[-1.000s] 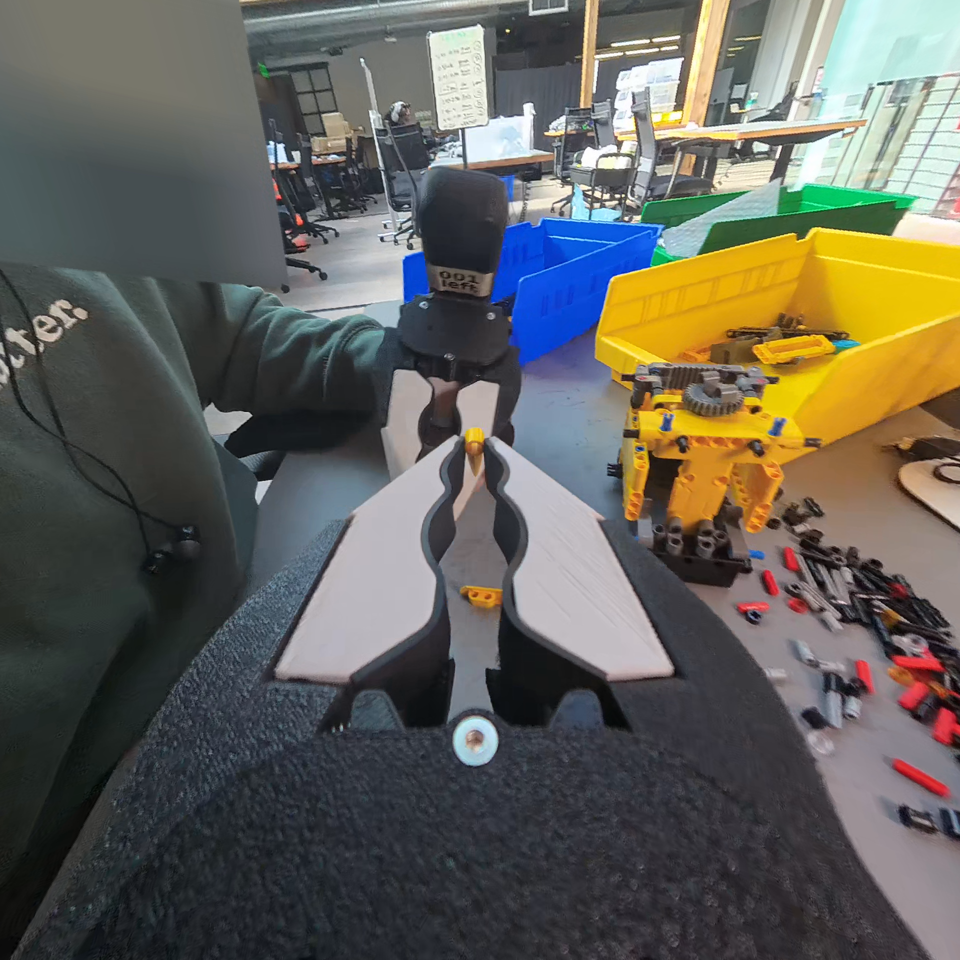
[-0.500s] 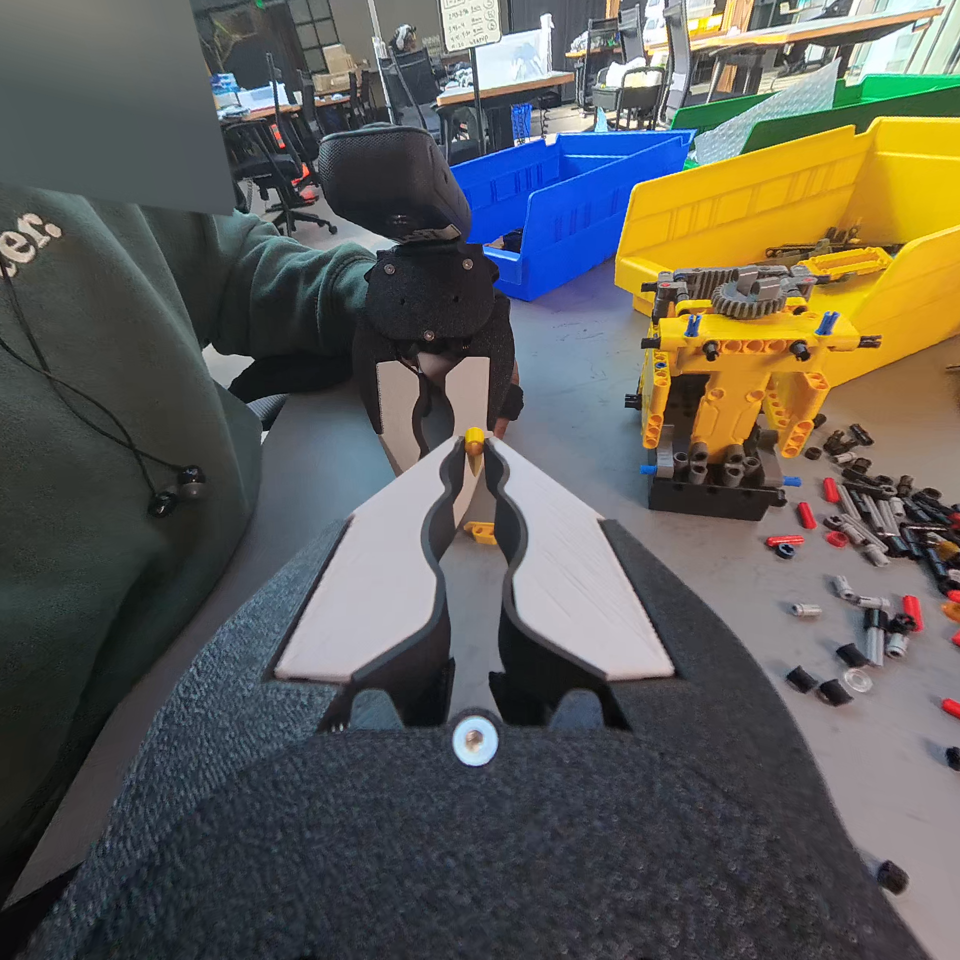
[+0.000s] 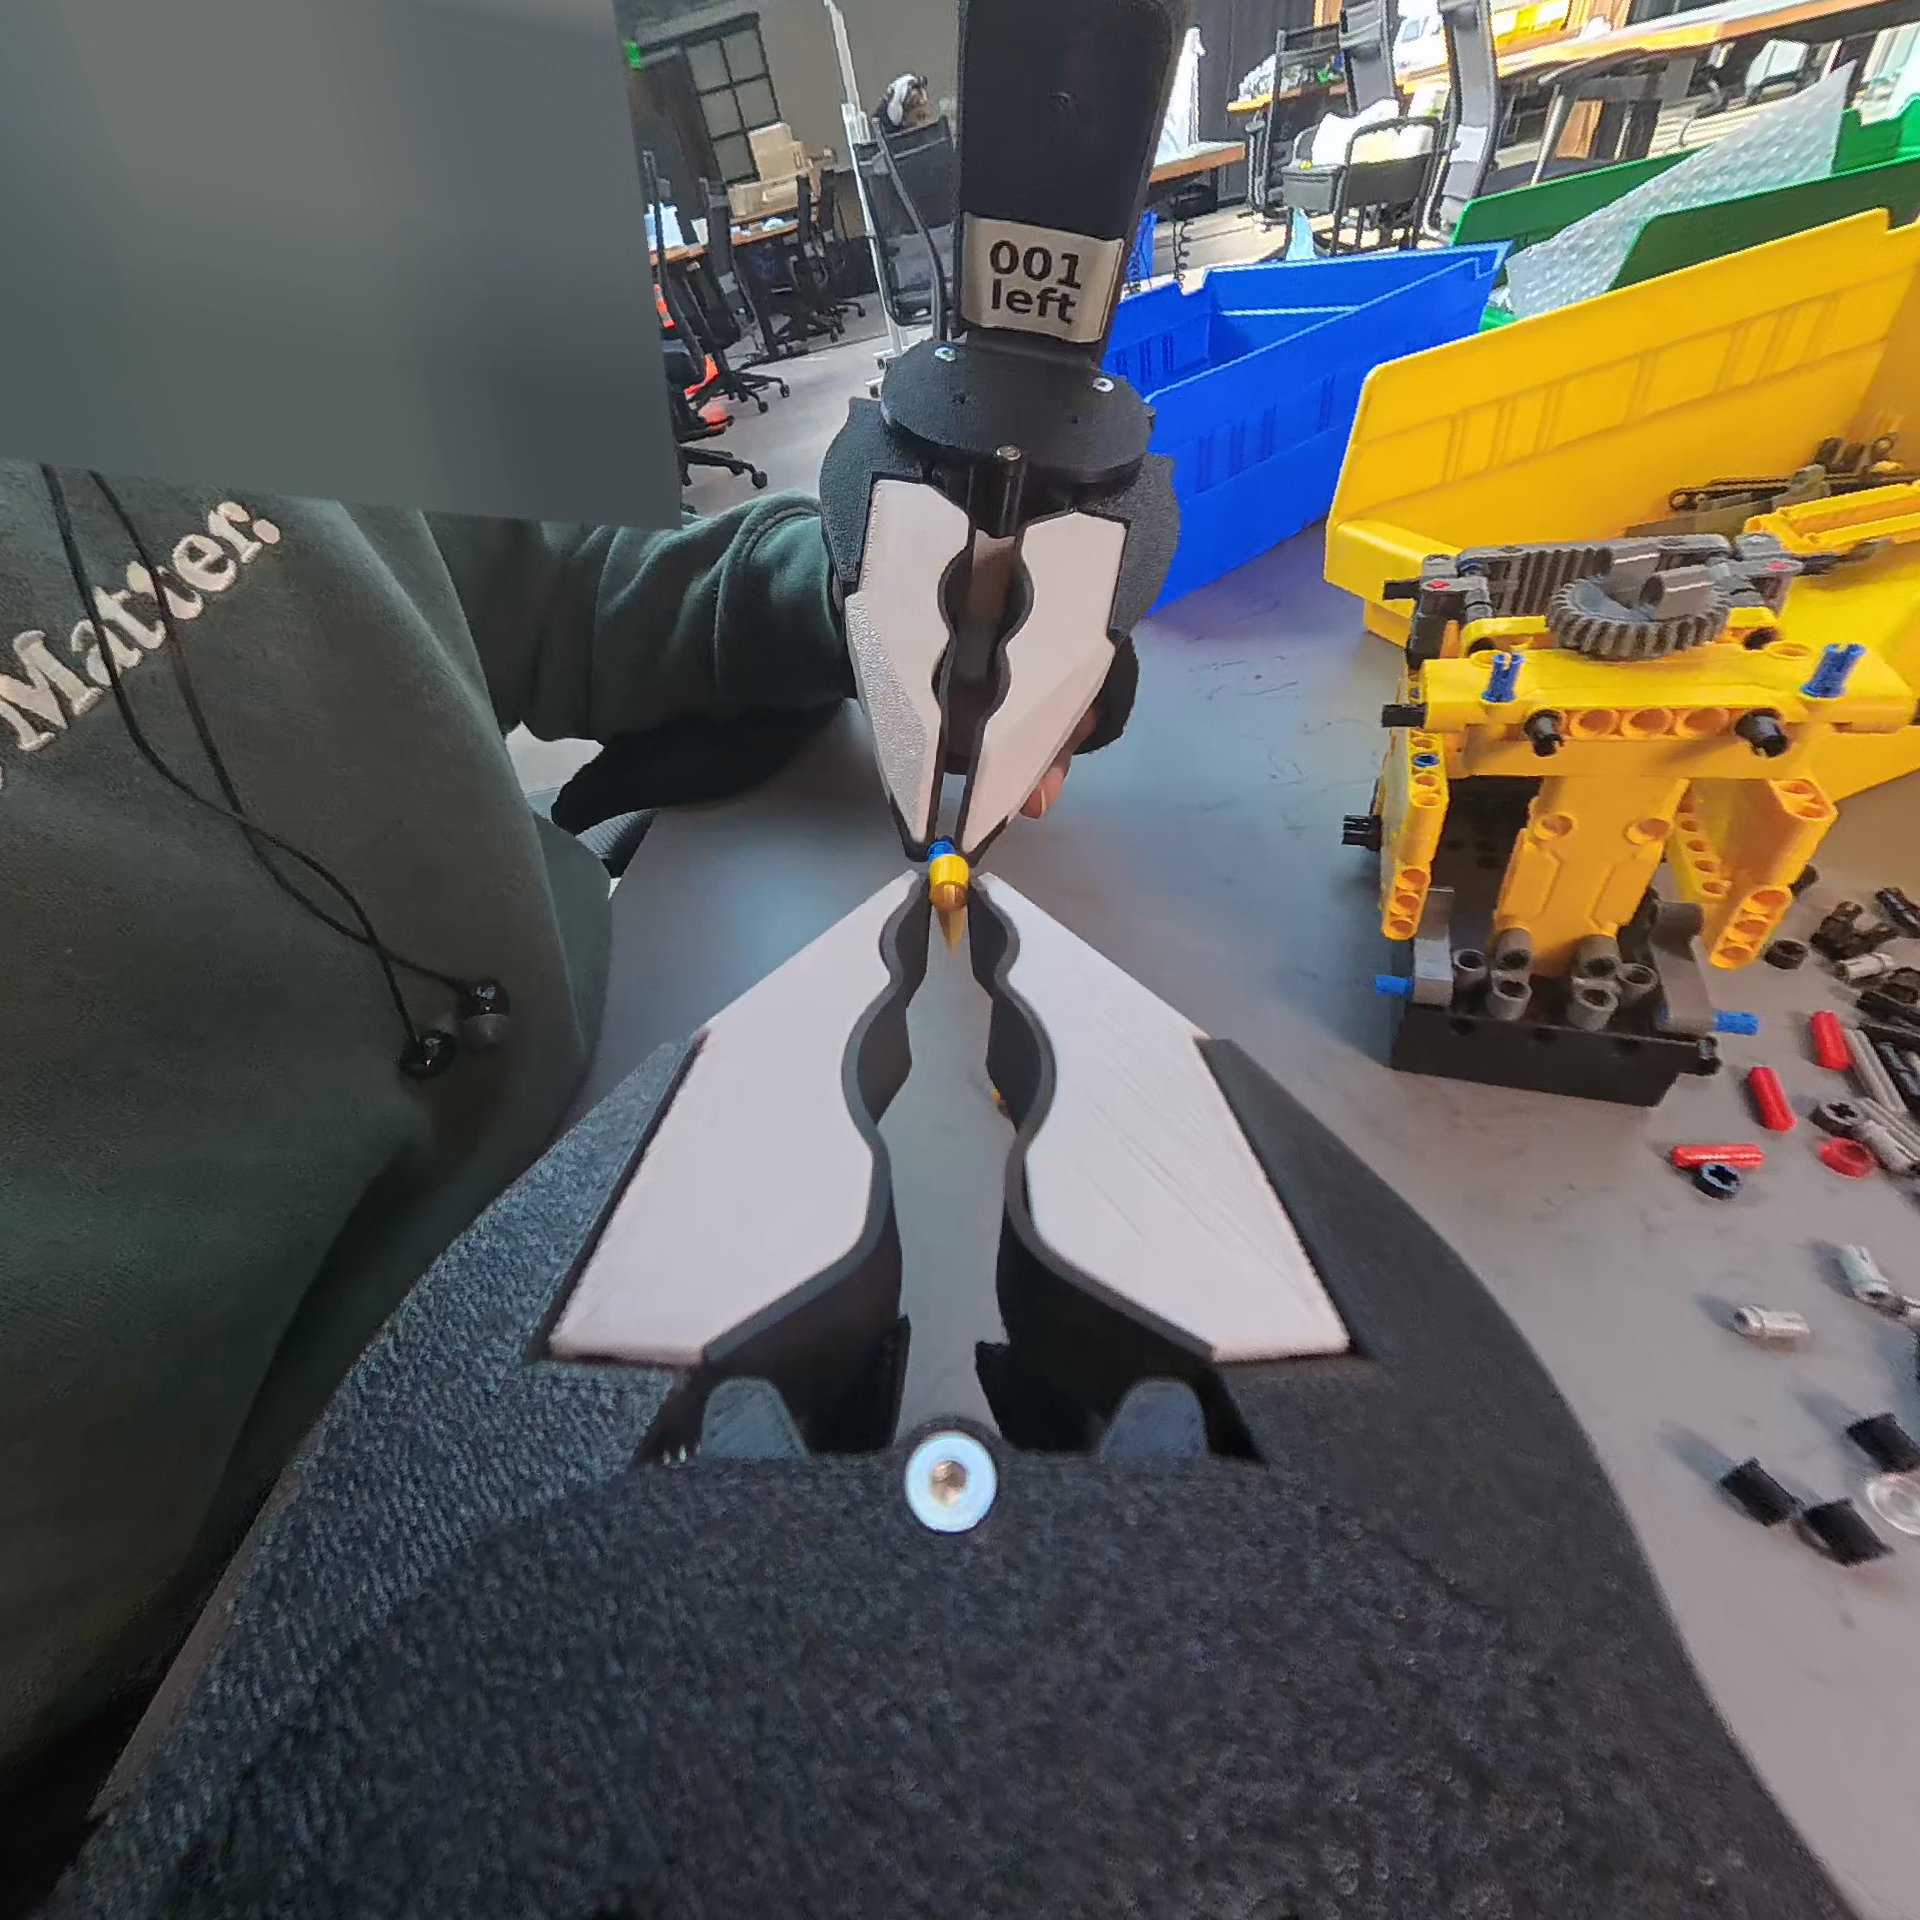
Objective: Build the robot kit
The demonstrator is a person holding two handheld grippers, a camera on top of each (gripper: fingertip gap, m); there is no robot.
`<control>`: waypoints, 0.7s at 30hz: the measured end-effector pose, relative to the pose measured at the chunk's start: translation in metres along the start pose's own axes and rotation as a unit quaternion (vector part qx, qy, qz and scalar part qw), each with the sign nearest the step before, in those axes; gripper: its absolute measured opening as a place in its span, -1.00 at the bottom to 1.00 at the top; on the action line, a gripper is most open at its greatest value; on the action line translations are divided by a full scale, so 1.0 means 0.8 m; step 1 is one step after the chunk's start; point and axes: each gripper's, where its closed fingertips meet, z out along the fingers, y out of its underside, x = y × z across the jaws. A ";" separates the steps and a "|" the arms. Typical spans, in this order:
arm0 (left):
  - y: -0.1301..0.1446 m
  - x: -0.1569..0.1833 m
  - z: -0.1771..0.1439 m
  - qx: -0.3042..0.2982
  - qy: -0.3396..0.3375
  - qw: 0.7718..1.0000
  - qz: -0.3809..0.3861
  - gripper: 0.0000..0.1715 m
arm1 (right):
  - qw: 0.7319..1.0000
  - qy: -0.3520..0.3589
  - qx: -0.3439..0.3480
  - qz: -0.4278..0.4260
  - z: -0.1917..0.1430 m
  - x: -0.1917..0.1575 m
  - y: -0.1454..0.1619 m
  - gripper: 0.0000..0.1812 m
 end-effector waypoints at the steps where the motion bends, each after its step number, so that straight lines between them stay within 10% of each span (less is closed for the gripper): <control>1: 0.000 0.001 0.000 0.001 0.004 1.000 -0.006 -0.96 | 1.000 -0.005 0.000 -0.001 0.002 -0.002 0.001 -0.94; 21: 0.022 0.019 0.006 -0.015 0.103 0.977 -0.188 -0.97 | 0.994 -0.047 -0.070 -0.063 0.018 -0.023 0.023 -0.94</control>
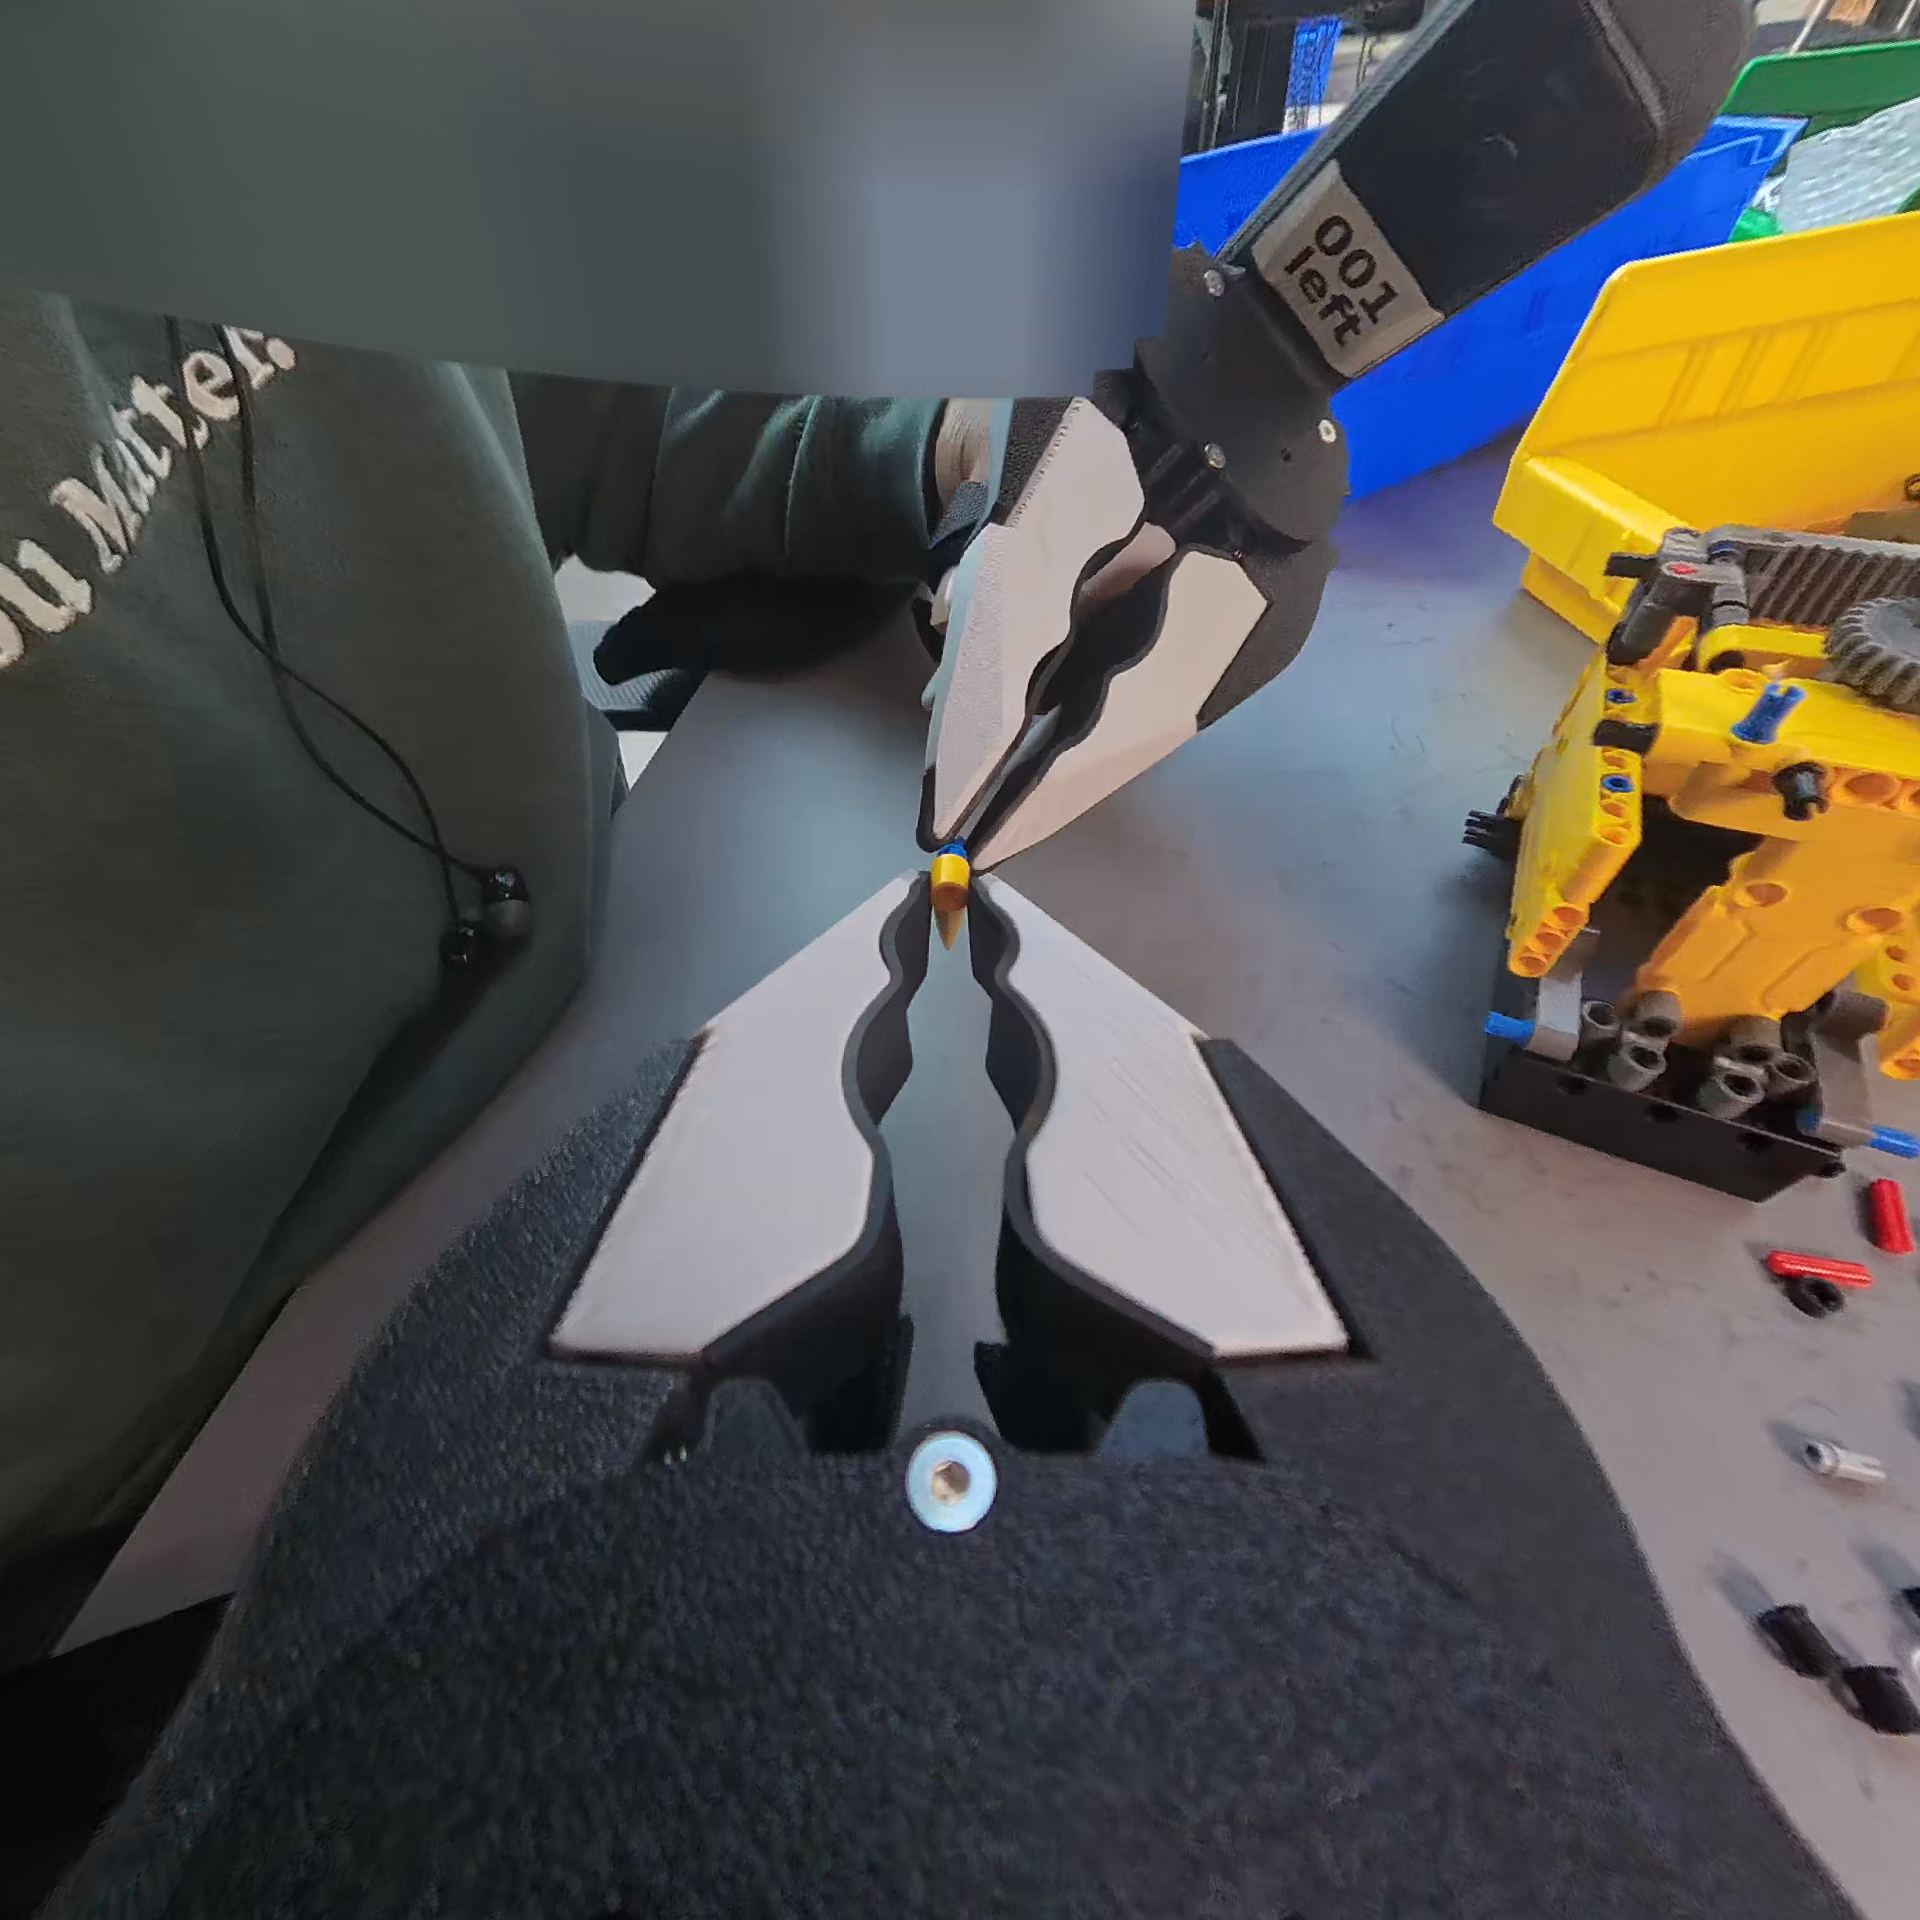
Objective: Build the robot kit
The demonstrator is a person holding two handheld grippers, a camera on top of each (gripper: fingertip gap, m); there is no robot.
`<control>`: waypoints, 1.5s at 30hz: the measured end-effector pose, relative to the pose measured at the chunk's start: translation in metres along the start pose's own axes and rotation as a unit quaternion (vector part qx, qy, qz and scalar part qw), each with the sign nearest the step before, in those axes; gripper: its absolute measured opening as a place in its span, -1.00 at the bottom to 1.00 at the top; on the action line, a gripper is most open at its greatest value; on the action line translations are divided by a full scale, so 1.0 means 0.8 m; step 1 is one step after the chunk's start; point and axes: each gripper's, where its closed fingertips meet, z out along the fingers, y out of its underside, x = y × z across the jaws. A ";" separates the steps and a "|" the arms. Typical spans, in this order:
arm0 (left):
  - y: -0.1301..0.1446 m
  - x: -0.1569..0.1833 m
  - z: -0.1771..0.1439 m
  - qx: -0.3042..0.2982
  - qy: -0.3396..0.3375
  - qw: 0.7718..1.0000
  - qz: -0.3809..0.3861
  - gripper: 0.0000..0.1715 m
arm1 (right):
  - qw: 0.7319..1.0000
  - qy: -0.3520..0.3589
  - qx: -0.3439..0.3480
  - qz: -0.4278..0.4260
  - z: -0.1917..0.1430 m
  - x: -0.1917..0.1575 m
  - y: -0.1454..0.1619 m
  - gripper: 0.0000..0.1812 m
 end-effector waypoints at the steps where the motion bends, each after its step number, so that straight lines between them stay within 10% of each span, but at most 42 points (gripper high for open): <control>1: 0.003 0.000 0.002 -0.006 0.004 1.000 -0.008 -0.97 | 1.000 0.000 -0.014 -0.008 0.001 -0.002 0.003 -0.94; 14: 0.022 -0.020 0.013 -0.039 -0.010 0.998 -0.044 -0.98 | 0.992 0.026 -0.114 -0.056 0.007 -0.004 0.038 -0.94; 45: -0.038 -0.015 -0.013 0.105 0.000 0.994 -0.021 -0.96 | 0.992 0.121 0.034 -0.025 -0.007 0.036 -0.016 -0.92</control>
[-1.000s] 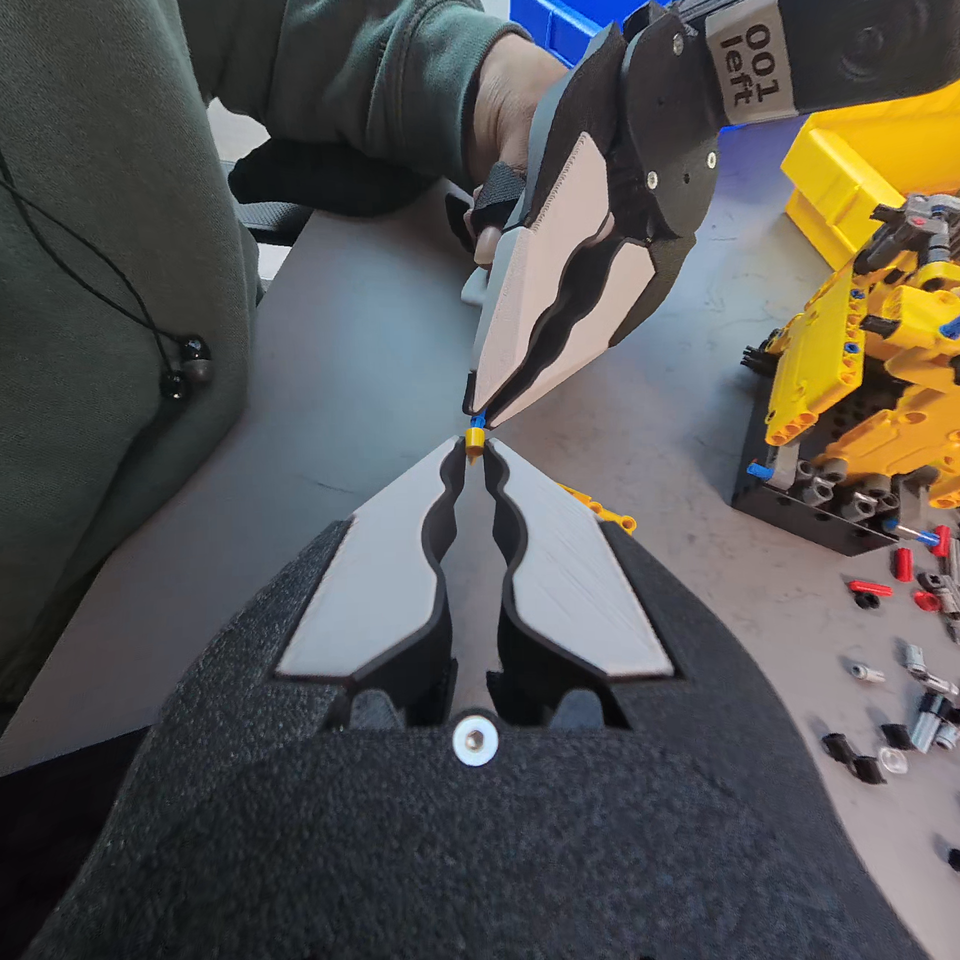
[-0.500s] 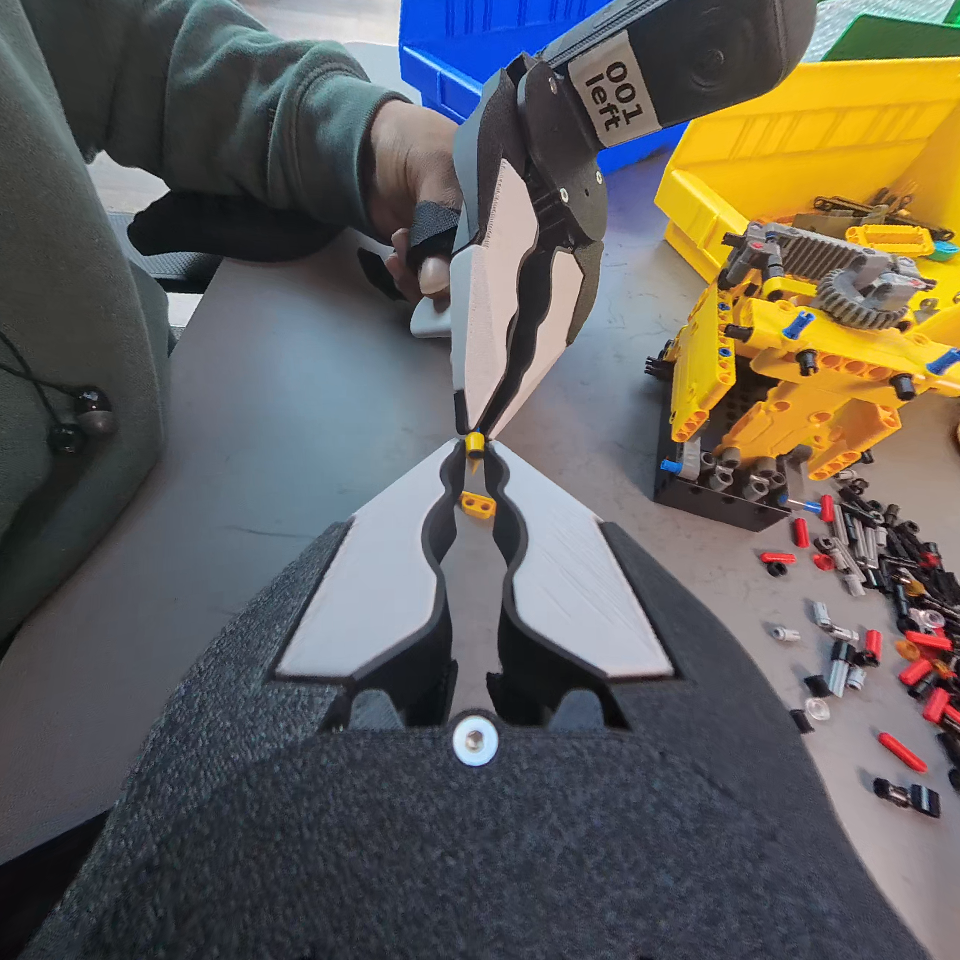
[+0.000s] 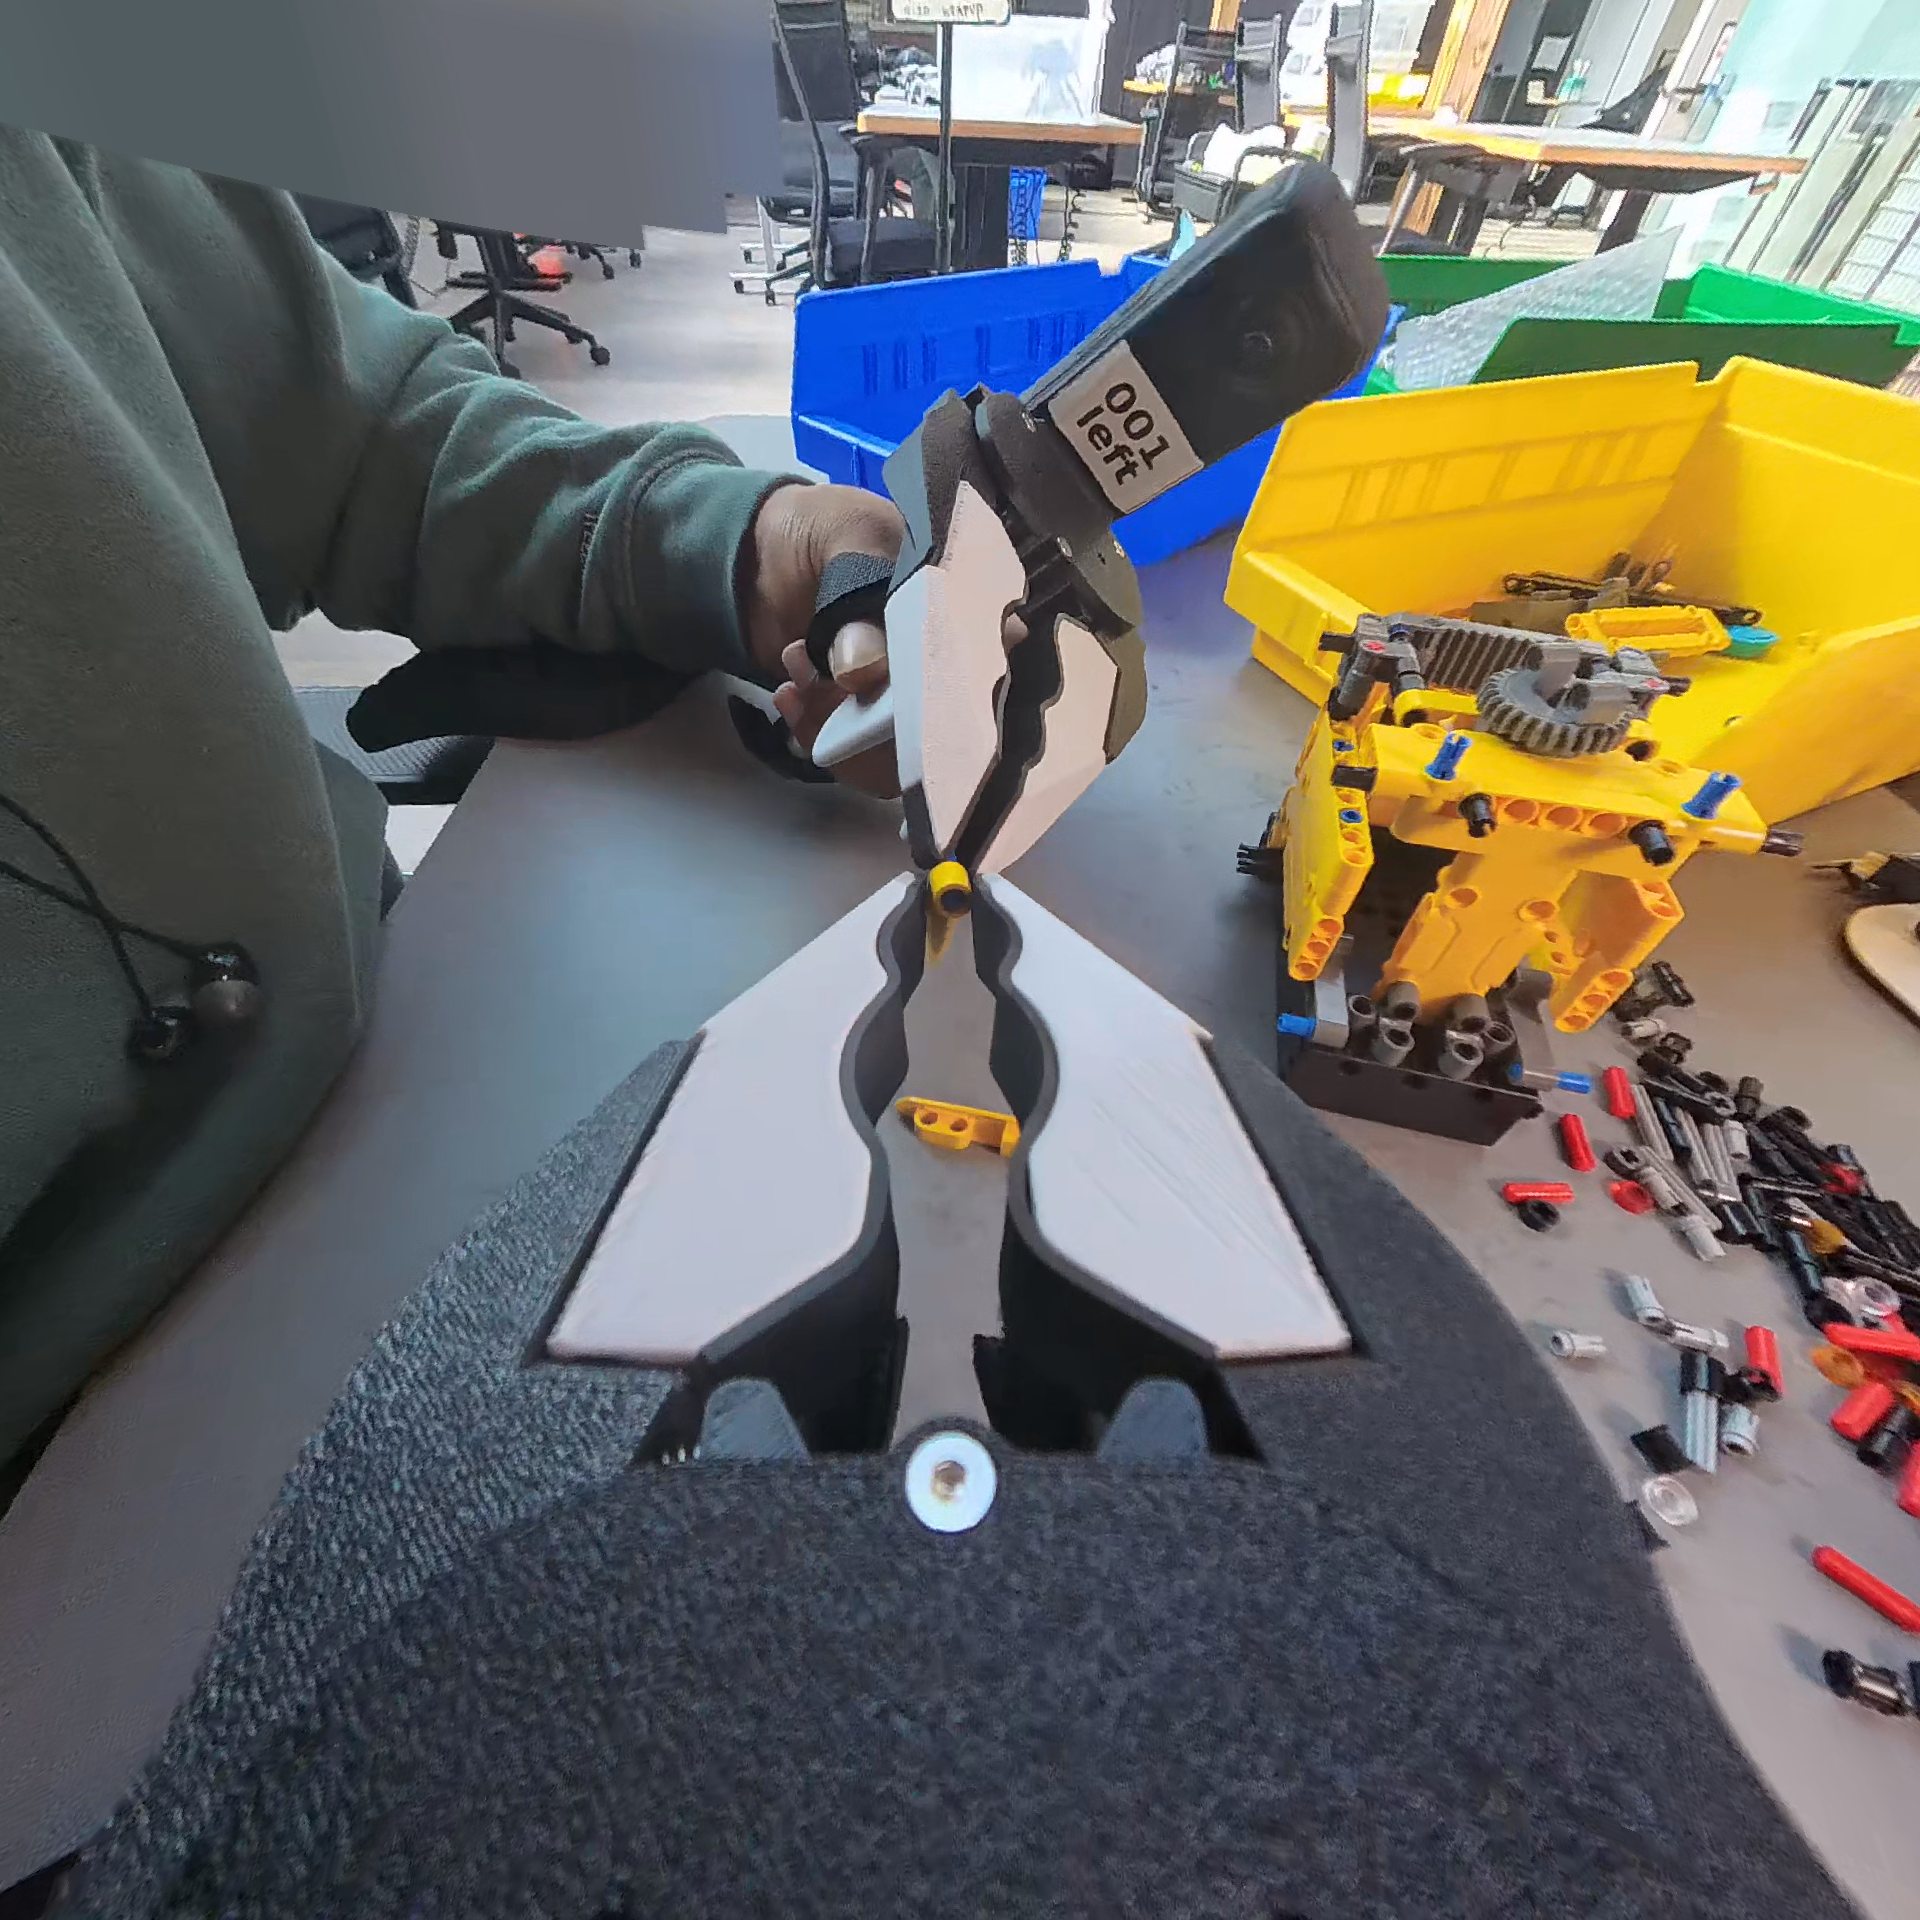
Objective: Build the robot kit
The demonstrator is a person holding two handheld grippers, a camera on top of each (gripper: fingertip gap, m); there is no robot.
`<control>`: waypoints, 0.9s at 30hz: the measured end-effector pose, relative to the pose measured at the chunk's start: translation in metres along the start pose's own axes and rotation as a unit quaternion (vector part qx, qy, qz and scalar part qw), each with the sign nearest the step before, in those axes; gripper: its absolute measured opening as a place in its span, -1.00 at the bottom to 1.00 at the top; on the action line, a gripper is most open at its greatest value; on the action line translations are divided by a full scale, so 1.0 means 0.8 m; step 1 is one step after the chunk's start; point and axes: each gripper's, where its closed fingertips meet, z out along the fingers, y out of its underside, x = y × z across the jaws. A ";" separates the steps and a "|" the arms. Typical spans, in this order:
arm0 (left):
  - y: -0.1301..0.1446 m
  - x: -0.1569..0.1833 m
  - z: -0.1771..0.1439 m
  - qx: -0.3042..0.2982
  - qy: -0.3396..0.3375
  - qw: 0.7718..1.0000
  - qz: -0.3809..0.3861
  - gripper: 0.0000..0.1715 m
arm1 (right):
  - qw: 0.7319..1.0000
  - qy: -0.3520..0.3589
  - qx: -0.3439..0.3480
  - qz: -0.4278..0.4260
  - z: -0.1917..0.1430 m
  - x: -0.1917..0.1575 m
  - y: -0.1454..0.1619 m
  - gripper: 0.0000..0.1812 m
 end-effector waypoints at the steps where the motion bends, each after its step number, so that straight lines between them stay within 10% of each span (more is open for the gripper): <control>1: -0.002 -0.001 -0.001 0.001 -0.008 1.000 0.012 -0.95 | 1.000 0.005 0.000 0.012 -0.002 0.004 -0.001 -0.93; 9: 0.045 -0.072 -0.003 -0.152 -0.220 0.951 0.155 -0.85 | 0.987 0.066 -0.139 0.045 -0.031 0.040 0.057 -0.93; 27: 0.063 -0.084 0.023 -0.233 -0.306 0.883 0.270 -0.97 | 0.960 0.065 -0.272 0.030 -0.025 0.030 0.112 -0.93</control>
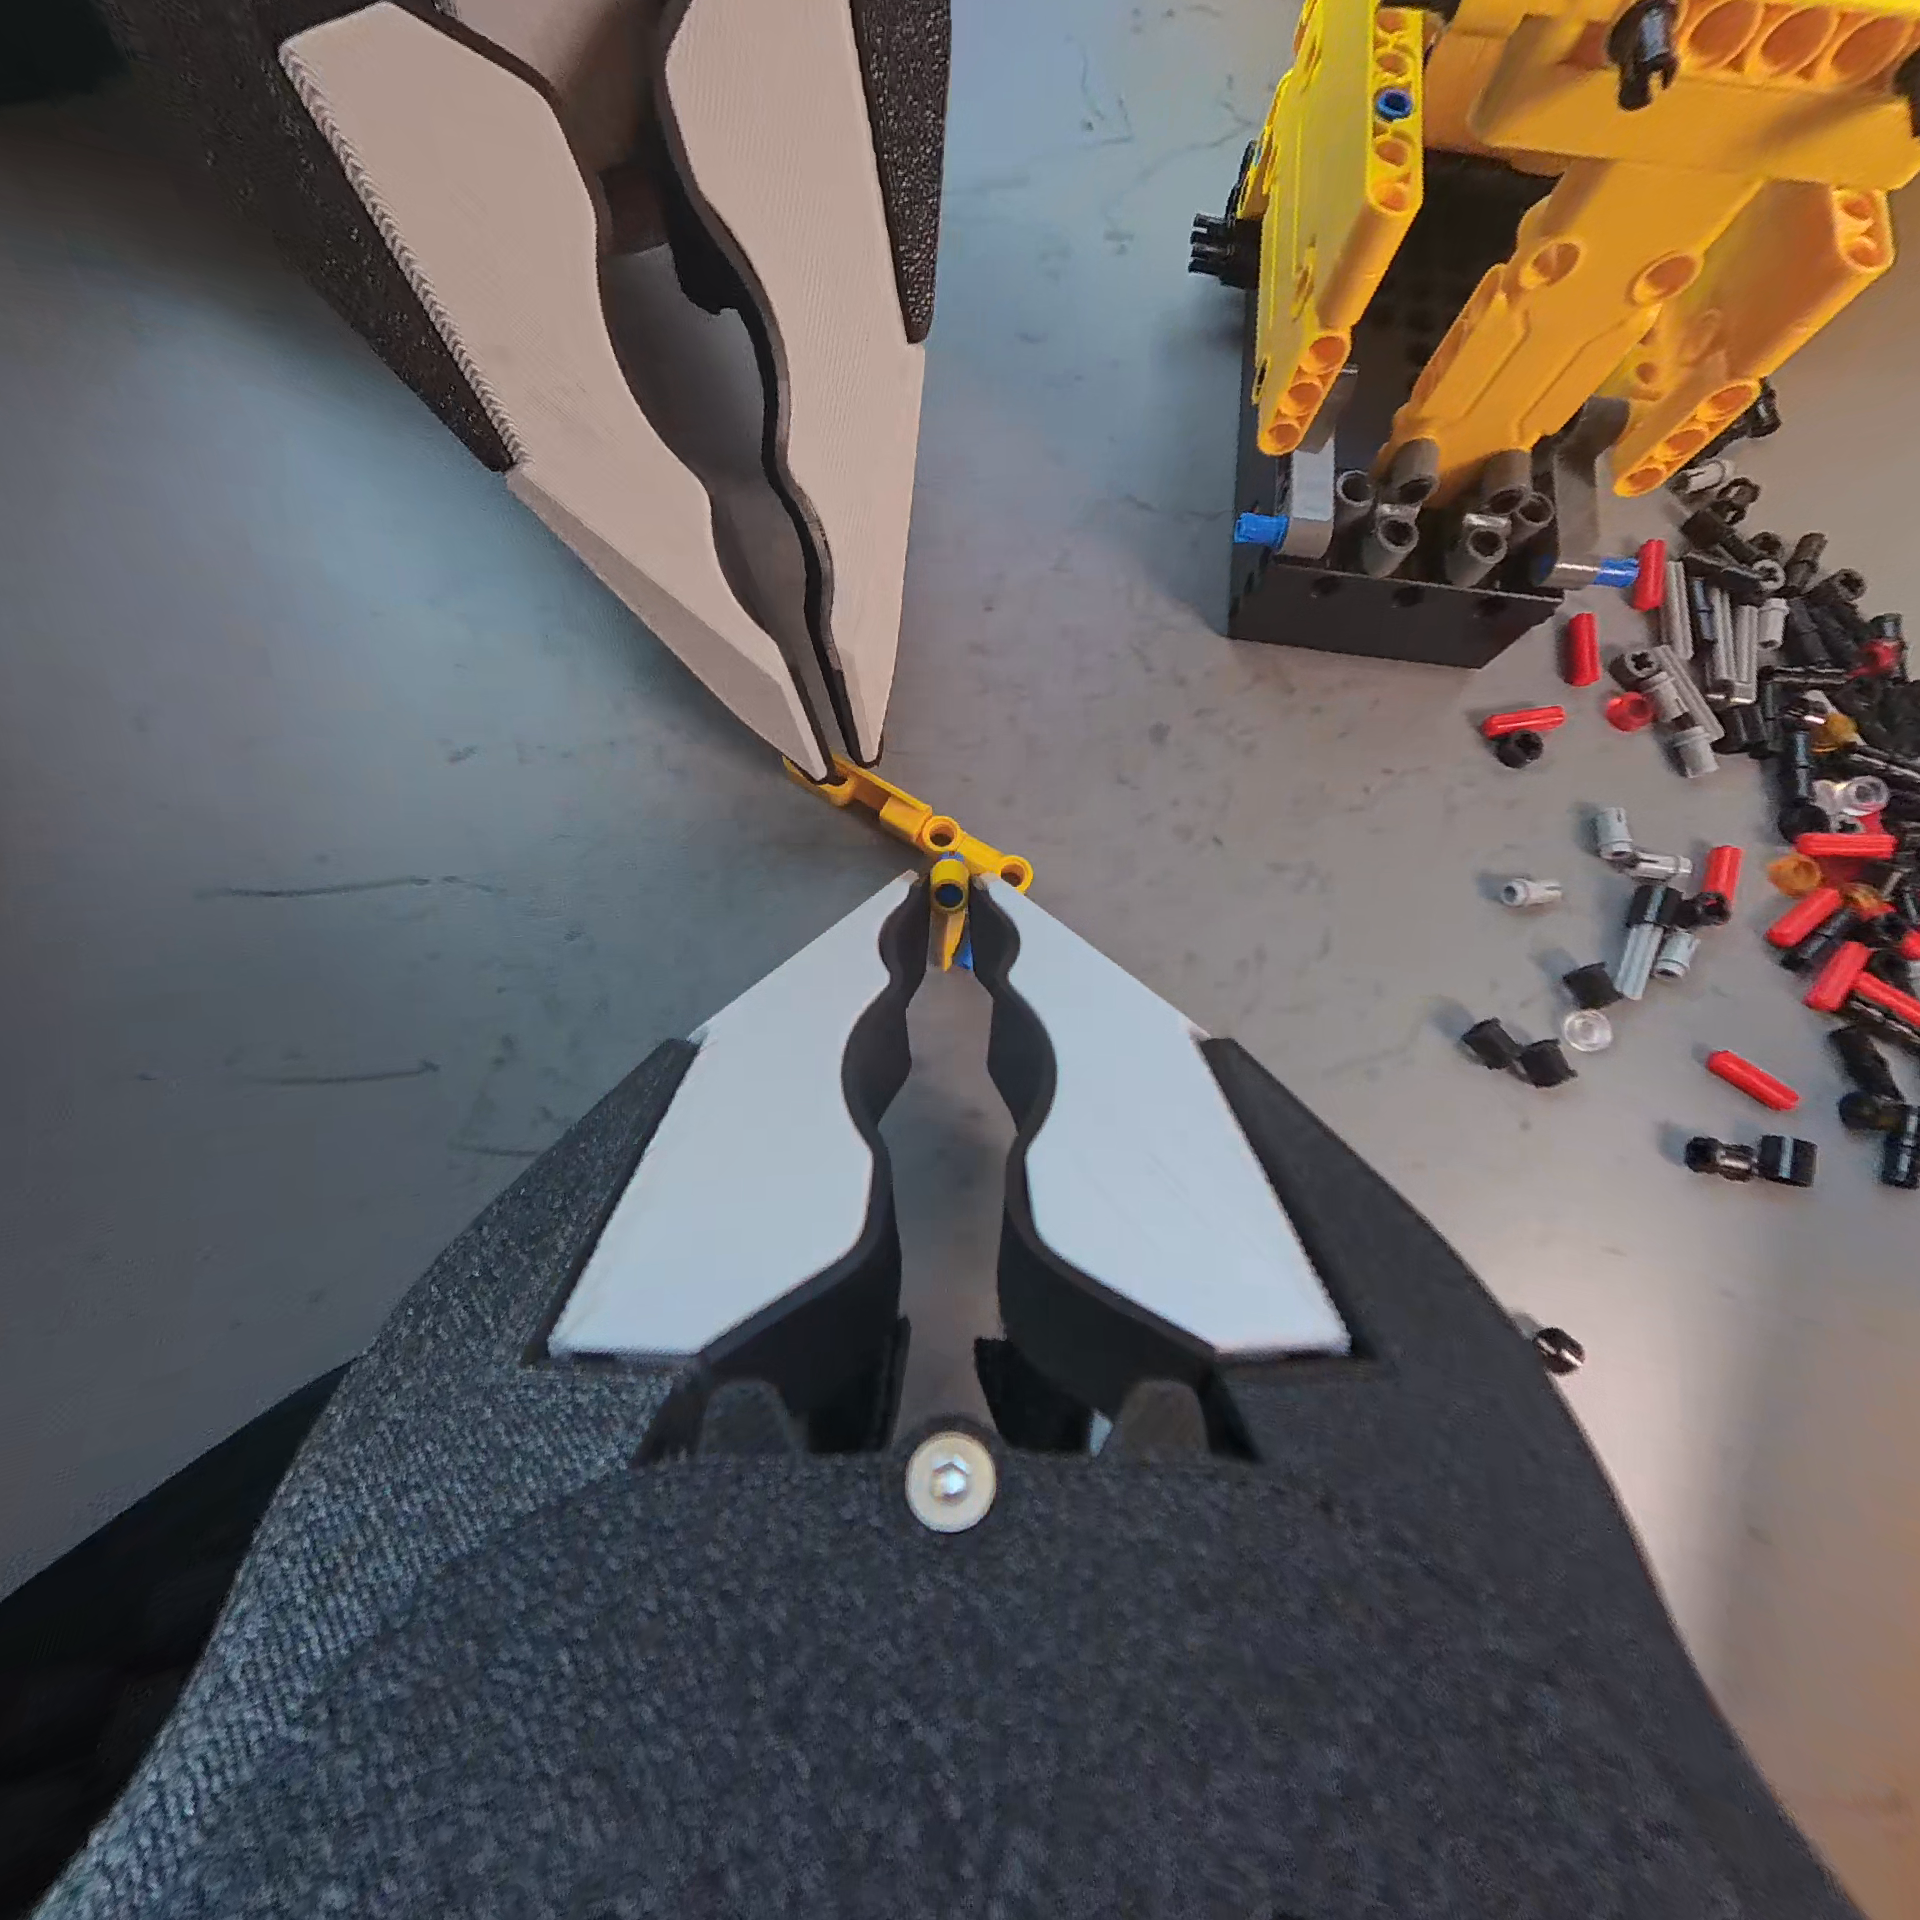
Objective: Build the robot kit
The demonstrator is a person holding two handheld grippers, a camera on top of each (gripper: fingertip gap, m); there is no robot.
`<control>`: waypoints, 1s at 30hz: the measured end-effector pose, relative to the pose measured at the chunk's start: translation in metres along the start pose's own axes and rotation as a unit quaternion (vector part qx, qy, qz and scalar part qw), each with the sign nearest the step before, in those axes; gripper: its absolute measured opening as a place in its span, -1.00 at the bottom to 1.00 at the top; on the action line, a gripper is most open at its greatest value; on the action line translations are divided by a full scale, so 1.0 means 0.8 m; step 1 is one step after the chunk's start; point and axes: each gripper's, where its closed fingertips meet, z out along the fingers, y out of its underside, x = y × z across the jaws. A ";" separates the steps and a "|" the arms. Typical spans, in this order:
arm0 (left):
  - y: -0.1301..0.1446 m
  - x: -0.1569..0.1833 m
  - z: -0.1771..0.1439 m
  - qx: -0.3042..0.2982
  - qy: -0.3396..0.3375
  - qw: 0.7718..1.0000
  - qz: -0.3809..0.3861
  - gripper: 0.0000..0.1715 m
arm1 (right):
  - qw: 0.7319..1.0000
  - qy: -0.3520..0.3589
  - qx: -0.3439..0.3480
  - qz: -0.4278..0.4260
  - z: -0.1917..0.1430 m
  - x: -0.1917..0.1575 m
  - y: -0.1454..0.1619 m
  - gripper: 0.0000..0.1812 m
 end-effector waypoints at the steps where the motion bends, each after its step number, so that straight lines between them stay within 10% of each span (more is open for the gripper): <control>1: 0.000 0.000 0.000 -0.002 -0.008 1.000 0.010 -0.97 | 1.000 0.001 -0.001 -0.002 0.000 0.000 0.000 -0.93; 19: -0.008 -0.026 -0.022 -0.001 -0.166 0.973 0.158 -1.00 | 0.996 -0.064 0.053 0.036 -0.017 -0.022 -0.020 -0.79; 26: -0.037 -0.029 -0.051 0.061 -0.217 0.952 0.209 -1.00 | 0.993 0.037 0.111 0.026 -0.030 0.022 -0.043 -0.62; 30: -0.045 -0.017 -0.053 0.080 -0.209 0.946 0.234 -1.00 | 0.990 0.059 0.120 -0.038 -0.027 0.016 -0.052 -0.86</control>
